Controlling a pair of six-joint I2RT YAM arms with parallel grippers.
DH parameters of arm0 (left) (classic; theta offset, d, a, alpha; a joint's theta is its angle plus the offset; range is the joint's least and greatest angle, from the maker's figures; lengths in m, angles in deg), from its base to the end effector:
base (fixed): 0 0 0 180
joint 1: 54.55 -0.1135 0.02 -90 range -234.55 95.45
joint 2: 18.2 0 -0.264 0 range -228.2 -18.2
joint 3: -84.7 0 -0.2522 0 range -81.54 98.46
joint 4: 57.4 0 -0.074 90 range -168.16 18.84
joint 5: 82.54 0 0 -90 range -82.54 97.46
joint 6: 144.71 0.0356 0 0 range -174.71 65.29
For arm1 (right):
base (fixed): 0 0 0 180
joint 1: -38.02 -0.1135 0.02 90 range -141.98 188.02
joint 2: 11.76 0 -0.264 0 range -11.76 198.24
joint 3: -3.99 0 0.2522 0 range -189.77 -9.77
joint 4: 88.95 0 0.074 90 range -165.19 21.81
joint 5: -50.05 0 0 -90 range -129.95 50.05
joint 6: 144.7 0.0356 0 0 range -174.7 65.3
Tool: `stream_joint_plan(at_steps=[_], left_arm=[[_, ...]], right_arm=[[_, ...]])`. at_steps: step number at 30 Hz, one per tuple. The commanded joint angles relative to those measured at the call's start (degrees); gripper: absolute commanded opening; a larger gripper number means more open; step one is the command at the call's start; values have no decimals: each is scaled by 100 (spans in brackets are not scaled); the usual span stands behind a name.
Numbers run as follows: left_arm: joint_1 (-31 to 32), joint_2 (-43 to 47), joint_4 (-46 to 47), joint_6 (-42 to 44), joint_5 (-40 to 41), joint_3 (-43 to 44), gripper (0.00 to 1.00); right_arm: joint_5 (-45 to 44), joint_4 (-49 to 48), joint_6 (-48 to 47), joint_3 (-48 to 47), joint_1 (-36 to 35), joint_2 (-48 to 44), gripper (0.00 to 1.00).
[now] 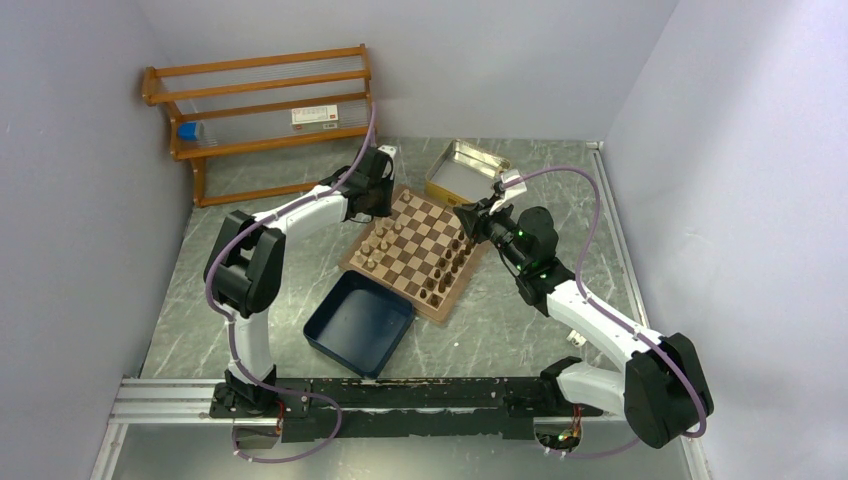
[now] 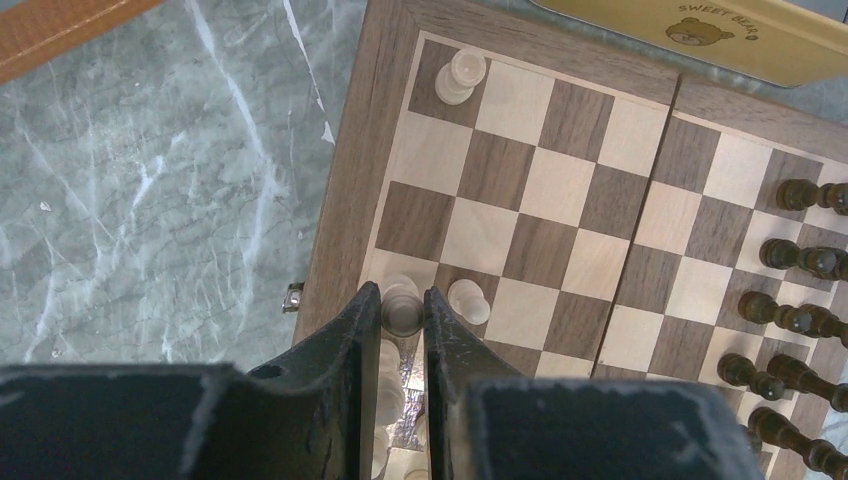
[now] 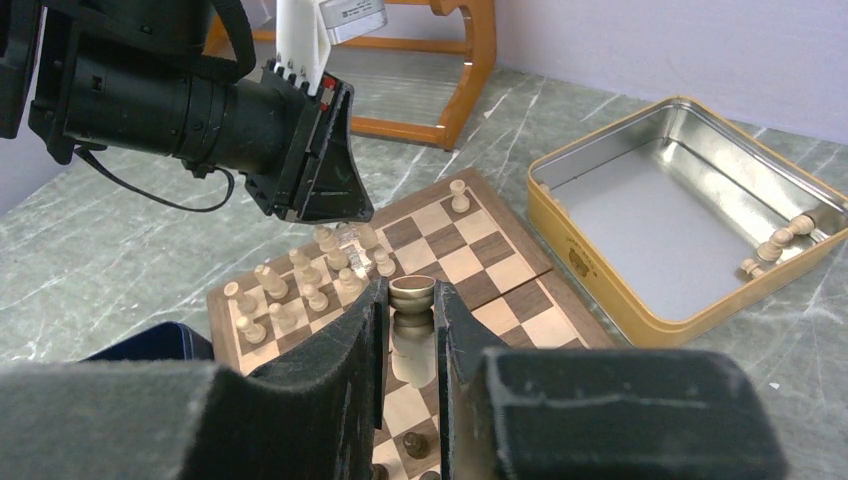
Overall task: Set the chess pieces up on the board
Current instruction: Place the chess piece on the chessboard.
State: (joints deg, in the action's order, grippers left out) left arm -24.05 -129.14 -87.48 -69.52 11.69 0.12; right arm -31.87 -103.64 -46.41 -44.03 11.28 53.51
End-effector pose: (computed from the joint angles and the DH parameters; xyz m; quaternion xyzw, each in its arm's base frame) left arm 0.3753 -0.2180 0.2143 0.1125 0.9185 -0.1139 0.3616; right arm 0.2295 0.1213 0.2736 -0.1636 0.7038 0.2560 0.6421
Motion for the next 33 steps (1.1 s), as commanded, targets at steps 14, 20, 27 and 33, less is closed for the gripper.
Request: stream_joint_plan(at_steps=[14,20,27,33], left_arm=[[-27,-164,155,62,-96,-8,16],[-29,-160,96,66,-23,16,22],[-27,-118,58,56,22,11,31],[-28,-56,42,62,39,-10,35]], right_arm=[[-96,-162,-104,16,-41,-138,0],[-96,-153,-117,7,-39,-147,0],[-104,-152,-118,16,-37,-164,0],[-92,-161,-113,25,-33,-164,0]])
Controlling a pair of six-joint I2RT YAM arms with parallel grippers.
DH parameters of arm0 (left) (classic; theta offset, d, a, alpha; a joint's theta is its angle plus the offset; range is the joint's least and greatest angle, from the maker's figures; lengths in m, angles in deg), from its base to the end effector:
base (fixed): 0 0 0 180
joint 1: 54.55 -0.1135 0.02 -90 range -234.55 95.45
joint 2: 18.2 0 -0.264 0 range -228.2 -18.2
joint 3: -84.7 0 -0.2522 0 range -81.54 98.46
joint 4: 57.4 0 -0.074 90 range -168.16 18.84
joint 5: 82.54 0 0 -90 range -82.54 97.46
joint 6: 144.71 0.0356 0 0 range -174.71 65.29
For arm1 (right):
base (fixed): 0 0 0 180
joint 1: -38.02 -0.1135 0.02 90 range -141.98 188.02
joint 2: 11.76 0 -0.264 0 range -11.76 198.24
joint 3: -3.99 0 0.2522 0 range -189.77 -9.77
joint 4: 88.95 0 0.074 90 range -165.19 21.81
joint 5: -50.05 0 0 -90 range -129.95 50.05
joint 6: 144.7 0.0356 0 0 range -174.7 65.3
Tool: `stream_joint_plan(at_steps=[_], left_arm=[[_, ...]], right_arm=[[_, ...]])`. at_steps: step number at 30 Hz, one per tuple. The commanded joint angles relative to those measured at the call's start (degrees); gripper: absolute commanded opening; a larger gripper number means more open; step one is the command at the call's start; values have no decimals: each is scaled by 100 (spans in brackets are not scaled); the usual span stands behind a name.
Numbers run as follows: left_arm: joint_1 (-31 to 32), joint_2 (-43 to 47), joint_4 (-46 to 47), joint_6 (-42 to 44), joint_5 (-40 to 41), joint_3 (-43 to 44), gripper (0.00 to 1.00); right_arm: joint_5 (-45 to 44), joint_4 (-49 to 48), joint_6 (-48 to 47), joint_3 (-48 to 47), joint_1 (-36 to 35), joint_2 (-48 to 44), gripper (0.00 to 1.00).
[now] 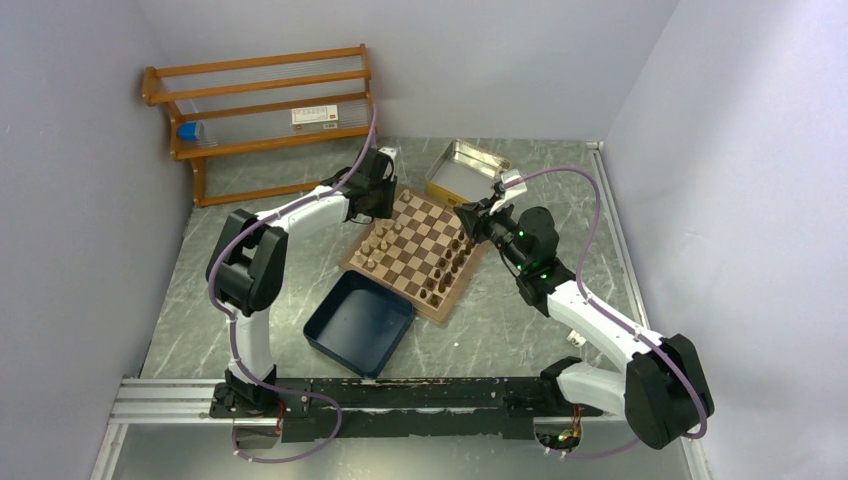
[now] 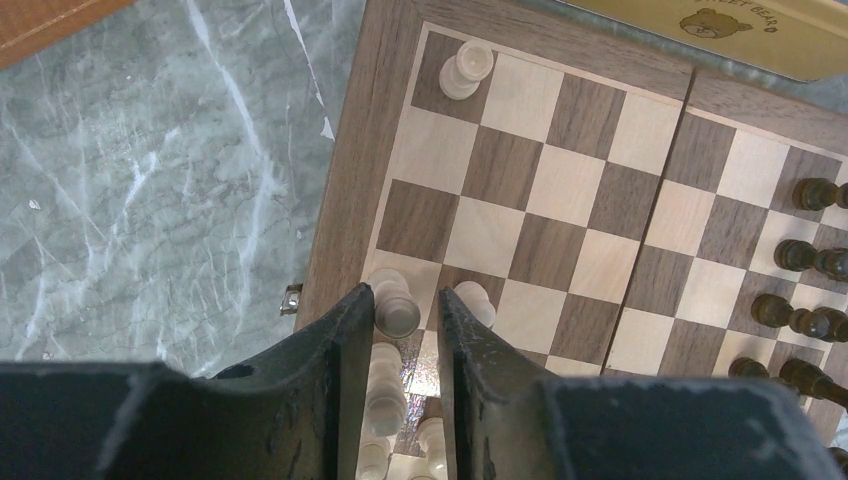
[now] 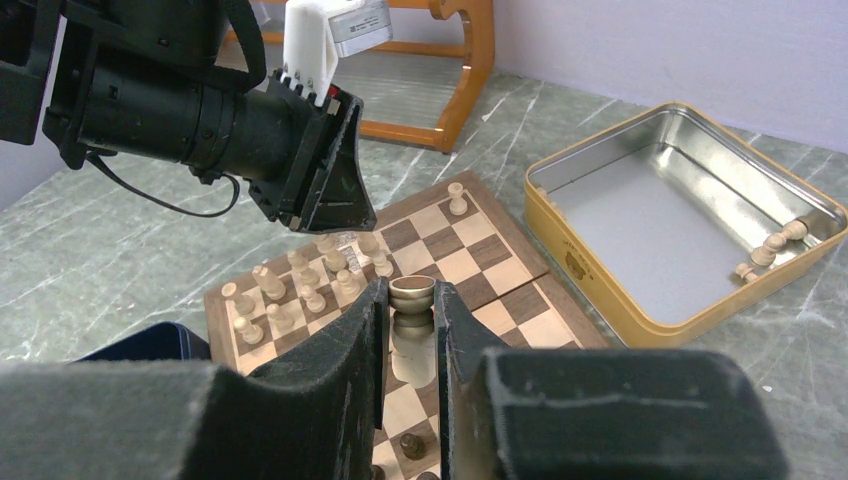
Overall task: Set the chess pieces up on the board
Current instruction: Place the chess piece on the chessboard.
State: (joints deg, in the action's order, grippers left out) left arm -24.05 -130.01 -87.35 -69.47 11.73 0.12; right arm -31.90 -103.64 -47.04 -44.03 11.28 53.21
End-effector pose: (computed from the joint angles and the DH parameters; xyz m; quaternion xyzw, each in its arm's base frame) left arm 0.3767 -0.2188 0.2082 0.1133 0.9208 -0.1111 0.3563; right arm 0.2288 0.1209 0.2749 -0.1672 0.7011 0.2528 0.6454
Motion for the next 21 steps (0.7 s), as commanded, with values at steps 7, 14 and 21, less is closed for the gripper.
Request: stream_joint_plan(at_steps=[7,14,21], left_arm=[[-27,67,11,50,-88,32,30],[-27,54,-51,44,-35,51,23],[-28,110,-44,13,-91,47,17]], right_arm=[[-85,-161,-54,38,-40,-129,0],[-80,-161,-43,42,-46,-125,0],[-76,-178,-44,42,-44,-116,0]])
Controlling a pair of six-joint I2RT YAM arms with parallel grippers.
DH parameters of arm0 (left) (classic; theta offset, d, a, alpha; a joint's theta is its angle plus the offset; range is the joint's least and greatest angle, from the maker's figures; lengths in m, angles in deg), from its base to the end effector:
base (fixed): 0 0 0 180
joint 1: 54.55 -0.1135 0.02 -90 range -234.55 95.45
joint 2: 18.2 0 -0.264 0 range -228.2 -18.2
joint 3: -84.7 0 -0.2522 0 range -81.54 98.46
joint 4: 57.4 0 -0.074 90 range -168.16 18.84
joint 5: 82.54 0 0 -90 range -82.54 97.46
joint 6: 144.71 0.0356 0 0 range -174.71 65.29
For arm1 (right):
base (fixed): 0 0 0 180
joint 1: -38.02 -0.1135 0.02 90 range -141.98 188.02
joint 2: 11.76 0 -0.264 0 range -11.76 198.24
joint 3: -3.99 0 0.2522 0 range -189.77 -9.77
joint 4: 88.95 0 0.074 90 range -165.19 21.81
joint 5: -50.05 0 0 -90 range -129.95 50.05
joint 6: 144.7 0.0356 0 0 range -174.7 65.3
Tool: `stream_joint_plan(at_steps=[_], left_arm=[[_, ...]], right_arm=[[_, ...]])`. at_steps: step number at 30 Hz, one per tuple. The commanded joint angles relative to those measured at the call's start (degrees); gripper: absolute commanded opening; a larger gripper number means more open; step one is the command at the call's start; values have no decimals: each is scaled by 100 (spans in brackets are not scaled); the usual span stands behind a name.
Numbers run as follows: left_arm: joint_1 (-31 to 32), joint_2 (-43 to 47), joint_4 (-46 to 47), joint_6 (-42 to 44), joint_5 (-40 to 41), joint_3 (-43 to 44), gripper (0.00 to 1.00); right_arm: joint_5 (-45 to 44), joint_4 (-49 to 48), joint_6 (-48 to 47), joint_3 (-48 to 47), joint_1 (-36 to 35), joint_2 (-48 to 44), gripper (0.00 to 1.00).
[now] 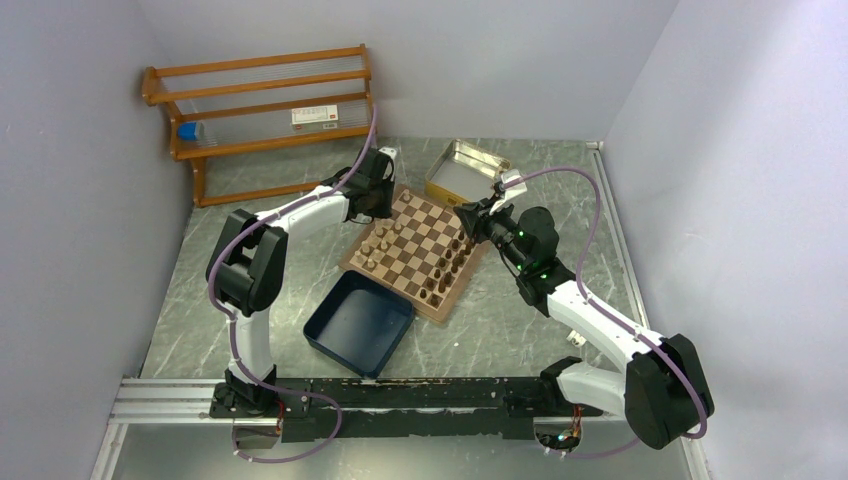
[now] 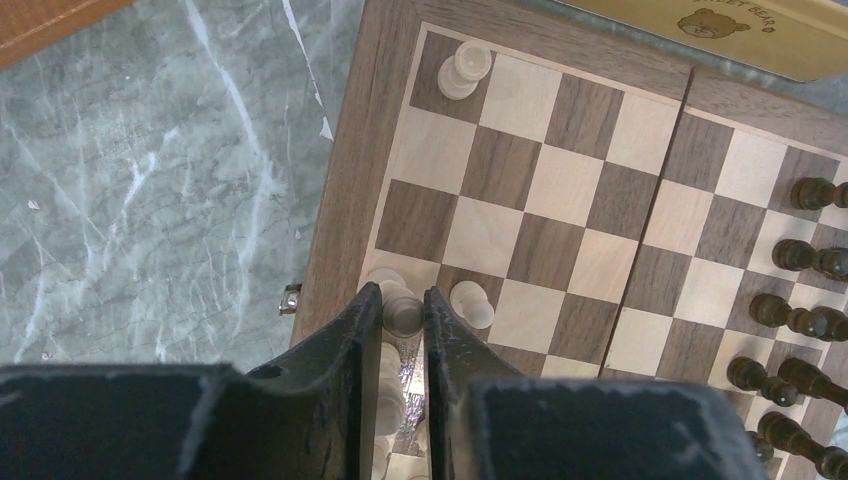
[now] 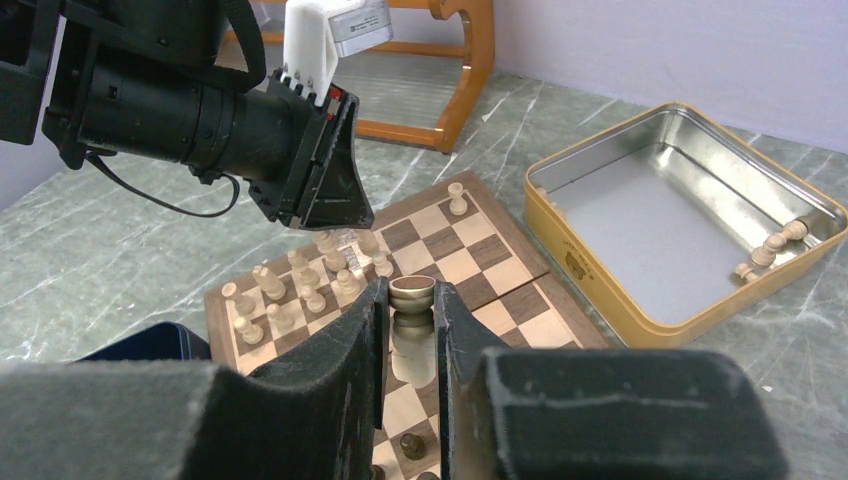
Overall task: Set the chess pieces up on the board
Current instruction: Place the chess piece on the chessboard.
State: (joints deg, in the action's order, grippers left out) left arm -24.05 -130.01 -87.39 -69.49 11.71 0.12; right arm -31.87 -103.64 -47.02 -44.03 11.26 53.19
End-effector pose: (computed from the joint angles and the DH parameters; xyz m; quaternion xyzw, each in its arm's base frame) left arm 0.3766 -0.2188 0.2082 0.1132 0.9210 -0.1111 0.3559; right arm 0.2287 0.1209 0.2750 -0.1673 0.7010 0.2532 0.6454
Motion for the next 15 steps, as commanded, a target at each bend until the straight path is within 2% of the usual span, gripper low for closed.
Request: stream_joint_plan(at_steps=[1,15], left_arm=[[-27,119,-32,7,-131,43,17],[-97,193,112,-158,-573,-48,14]], right_arm=[[-78,-179,-46,43,-40,-114,0],[-69,-178,-56,42,-40,-89,0]])
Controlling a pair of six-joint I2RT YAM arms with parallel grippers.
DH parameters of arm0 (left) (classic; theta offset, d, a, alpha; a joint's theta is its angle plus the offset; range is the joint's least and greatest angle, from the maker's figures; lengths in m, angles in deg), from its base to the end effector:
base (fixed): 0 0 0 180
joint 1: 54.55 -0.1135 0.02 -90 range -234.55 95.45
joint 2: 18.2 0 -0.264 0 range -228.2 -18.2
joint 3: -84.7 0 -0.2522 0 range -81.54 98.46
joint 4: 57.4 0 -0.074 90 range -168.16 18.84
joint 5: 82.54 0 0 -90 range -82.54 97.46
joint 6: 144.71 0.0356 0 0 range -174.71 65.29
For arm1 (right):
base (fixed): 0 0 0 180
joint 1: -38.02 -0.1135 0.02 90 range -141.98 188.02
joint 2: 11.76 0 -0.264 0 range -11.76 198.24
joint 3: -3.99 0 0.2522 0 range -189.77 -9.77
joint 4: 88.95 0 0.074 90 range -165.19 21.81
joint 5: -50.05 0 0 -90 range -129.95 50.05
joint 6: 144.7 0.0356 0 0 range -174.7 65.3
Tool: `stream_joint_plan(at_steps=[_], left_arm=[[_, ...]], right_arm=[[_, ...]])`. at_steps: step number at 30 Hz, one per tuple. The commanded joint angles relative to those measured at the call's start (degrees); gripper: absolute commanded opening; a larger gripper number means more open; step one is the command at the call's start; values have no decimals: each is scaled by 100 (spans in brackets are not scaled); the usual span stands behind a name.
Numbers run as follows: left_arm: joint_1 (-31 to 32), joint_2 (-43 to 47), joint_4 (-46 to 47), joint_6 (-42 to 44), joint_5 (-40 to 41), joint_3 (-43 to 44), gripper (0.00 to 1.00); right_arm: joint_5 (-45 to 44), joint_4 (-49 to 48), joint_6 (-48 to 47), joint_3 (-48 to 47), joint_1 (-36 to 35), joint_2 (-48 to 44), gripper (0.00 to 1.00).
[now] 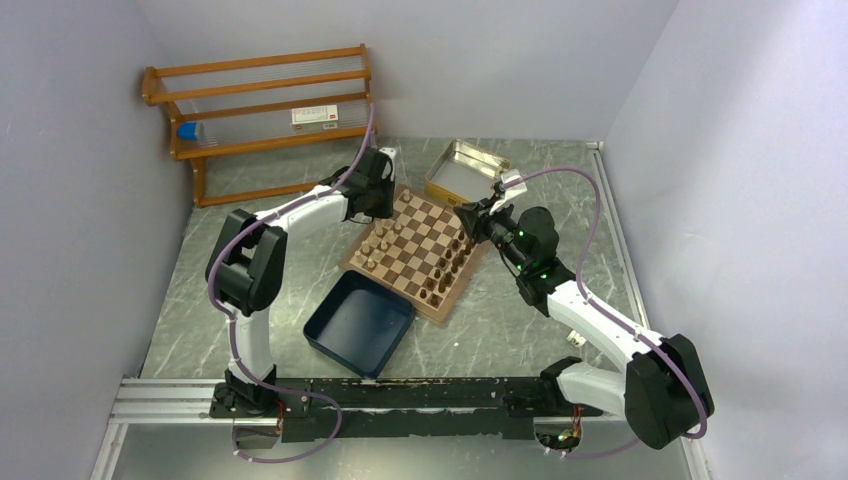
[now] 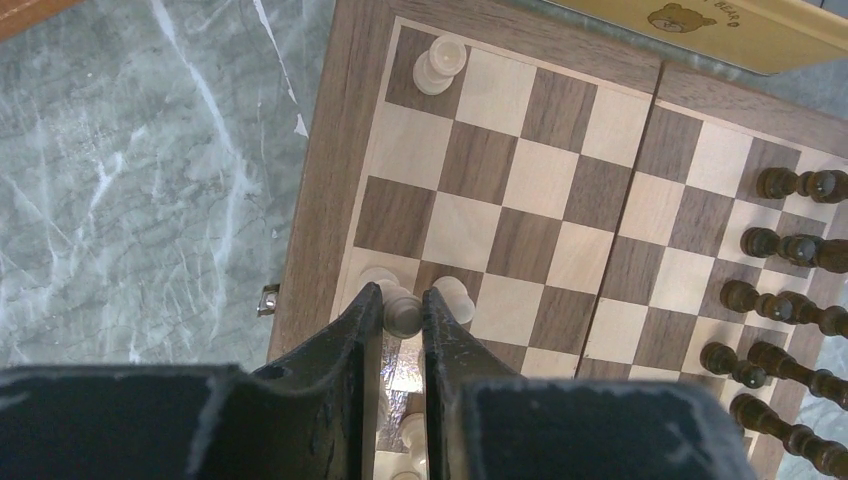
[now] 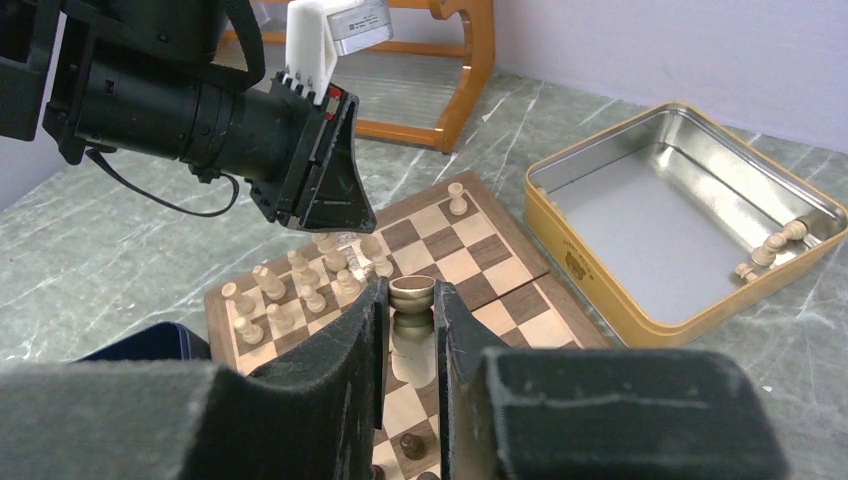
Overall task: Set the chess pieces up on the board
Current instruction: Place the chess piece on the chessboard.
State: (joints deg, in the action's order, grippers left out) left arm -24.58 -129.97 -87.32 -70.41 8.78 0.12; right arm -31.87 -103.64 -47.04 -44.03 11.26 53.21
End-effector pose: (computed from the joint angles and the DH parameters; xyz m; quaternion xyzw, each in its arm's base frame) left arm 0.3778 -0.2169 0.2085 0.1110 0.9213 -0.1347 0.3474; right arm 0.2287 0.1210 0.2749 -0.1675 0.7011 0.2531 0.6453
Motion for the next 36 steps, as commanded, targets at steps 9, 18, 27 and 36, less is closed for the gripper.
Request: stream_joint_plan(at_steps=[9,18,27,36], left_arm=[[-115,143,28,-126,-333,-33,15],[-141,61,26,-143,-280,-28,24],[-150,-25,-16,-119,-247,14,32],[-167,6,-51,-102,-237,76,37]], right_arm=[[-69,-179,-48,47,-48,-90,0],[-84,-170,-55,42,-48,-107,0],[-96,-161,-68,34,-57,-120,0],[-83,-177,-58,29,-57,-116,0]])
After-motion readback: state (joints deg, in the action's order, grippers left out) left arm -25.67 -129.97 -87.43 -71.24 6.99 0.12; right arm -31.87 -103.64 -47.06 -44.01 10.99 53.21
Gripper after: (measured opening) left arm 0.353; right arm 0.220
